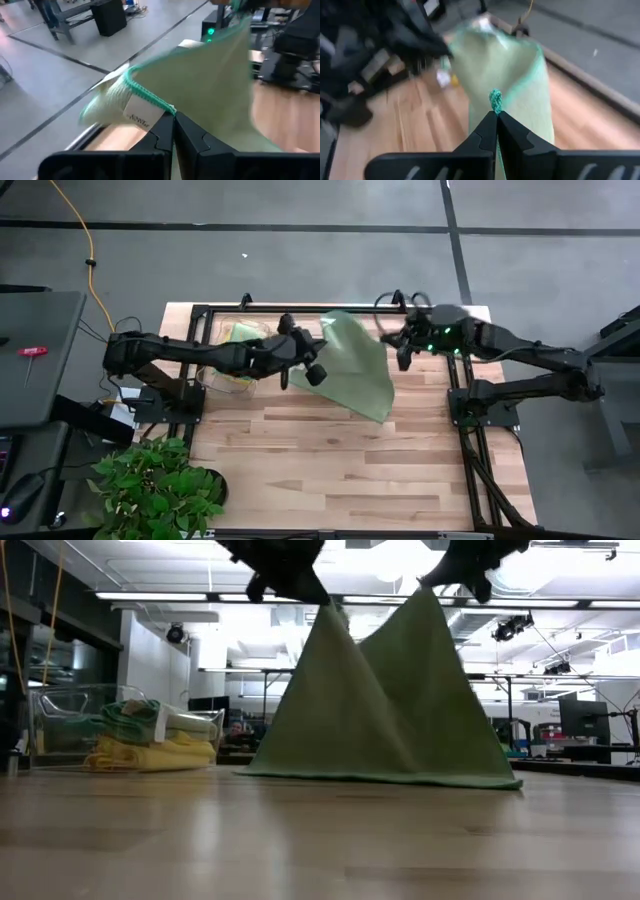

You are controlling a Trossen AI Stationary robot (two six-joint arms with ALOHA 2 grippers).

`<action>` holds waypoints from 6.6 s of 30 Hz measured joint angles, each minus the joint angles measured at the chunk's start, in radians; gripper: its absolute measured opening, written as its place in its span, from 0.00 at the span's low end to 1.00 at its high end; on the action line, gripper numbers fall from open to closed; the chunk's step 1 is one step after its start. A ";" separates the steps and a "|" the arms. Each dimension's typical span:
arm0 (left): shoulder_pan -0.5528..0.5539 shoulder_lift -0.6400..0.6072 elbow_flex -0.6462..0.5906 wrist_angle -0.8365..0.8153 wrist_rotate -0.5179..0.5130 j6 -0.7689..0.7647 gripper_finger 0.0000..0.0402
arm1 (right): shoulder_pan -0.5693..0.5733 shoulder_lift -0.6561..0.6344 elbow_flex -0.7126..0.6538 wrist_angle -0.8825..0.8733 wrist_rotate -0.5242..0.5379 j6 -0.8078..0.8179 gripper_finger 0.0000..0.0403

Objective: Fold microfiber towels
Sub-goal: Fold the green towel

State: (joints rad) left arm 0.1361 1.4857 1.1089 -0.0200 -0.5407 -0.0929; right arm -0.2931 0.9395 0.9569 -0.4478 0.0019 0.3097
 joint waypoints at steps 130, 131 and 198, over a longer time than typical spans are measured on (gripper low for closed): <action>-0.155 0.143 -0.164 -0.257 0.642 -0.885 0.01 | 0.472 0.273 -0.319 0.114 0.155 0.280 0.00; -0.143 0.116 -0.166 -0.279 0.638 -0.871 0.01 | 0.463 0.249 -0.308 0.097 0.155 0.272 0.00; -0.153 0.023 -0.020 -0.644 0.225 -0.695 0.00 | 0.202 -0.103 -0.252 -0.431 0.003 0.313 0.00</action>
State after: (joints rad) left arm -0.0171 1.5086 1.0892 -0.6642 -0.3154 -0.7876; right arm -0.0915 0.8370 0.7051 -0.8784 0.0049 0.6225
